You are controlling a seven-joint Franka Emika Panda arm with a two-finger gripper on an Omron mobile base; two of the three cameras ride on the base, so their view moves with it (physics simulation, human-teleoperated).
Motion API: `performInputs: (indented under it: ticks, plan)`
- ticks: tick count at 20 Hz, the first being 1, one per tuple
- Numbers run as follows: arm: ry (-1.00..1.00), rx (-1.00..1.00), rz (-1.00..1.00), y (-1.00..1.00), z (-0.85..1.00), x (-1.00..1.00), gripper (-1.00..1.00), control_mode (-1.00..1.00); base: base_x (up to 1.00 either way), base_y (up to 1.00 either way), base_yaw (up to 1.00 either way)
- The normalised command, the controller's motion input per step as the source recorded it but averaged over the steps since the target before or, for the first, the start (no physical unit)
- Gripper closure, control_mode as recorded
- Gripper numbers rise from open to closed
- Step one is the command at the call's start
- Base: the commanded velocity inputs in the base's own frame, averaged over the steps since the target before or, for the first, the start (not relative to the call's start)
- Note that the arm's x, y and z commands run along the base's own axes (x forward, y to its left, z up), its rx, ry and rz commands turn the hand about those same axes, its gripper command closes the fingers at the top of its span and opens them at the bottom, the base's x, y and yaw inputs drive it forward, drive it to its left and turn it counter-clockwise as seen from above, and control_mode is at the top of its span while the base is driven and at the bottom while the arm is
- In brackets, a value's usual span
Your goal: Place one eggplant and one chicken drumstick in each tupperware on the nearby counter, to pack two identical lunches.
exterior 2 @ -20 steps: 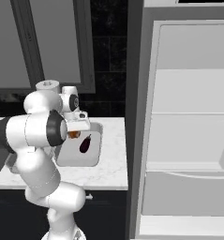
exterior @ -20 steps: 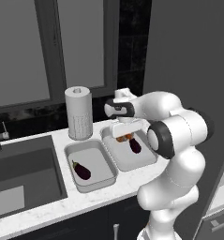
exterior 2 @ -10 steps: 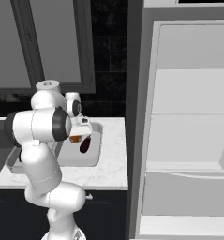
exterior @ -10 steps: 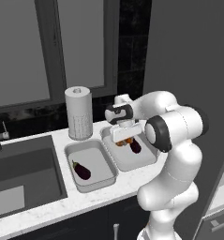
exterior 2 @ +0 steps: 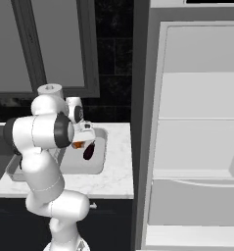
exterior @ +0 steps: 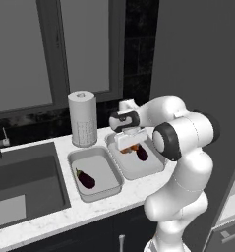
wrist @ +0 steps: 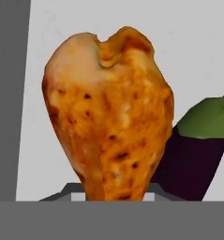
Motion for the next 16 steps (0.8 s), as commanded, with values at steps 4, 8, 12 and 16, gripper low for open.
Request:
performInputs:
  ticks: [4, 8, 12, 16]
  plan:
    - [0.00, 0.00, 0.00, 0.03, 0.00, 0.05, -1.00, -1.00, 0.00, 0.00, 0.00]
    - [0.00, 0.00, 0.00, 0.00, 0.01, 0.00, -1.00, -1.00, 0.00, 0.00, 0.00]
    - [0.00, 0.00, -0.03, -0.03, 0.31, -0.08, -1.00, -1.00, 0.00, 0.00, 0.00]
    - [0.00, 0.06, -0.01, -0.02, 0.71, -0.62, -1.00, -1.00, 0.00, 0.00, 0.00]
